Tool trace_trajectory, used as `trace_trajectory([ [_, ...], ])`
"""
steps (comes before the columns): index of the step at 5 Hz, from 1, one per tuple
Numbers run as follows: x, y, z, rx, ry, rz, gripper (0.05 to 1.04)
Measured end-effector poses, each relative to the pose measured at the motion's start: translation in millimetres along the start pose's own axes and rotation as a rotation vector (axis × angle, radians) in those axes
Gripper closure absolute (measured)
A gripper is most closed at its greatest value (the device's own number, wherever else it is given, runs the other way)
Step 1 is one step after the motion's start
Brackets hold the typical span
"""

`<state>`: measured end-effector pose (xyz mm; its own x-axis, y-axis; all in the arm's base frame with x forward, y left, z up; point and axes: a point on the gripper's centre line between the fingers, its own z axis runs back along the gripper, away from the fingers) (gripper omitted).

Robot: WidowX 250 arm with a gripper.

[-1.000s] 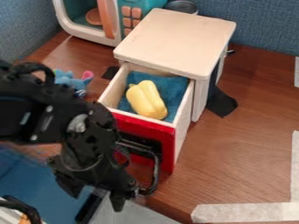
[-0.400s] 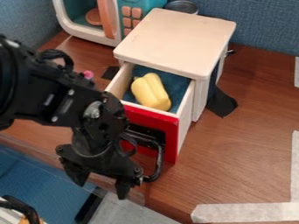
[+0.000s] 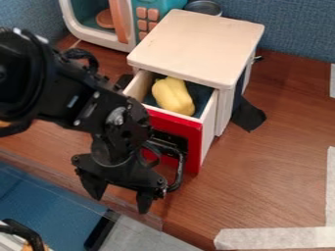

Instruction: Close the drawer

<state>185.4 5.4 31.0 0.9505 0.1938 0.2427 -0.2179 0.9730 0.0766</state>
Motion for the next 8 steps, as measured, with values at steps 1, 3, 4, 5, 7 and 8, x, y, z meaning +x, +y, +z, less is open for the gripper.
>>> trace_trajectory([
  [1, 16.5, -1.6, 3.7, -0.008, -0.03, 0.025, 0.085],
  [3, 32.9, -2.5, -1.6, 0.01, -0.034, 0.033, 0.084],
  [4, 41.2, -2.1, -8.2, 0.02, -0.029, 0.037, 0.085],
  [5, 52.3, -2.3, -10.7, 0.027, -0.036, 0.038, 0.085],
  [7, 66.3, -1.9, -14.0, 0.029, -0.042, 0.055, 0.085],
  [8, 65.8, -0.8, -17.3, 0.038, -0.031, 0.05, 0.085],
])
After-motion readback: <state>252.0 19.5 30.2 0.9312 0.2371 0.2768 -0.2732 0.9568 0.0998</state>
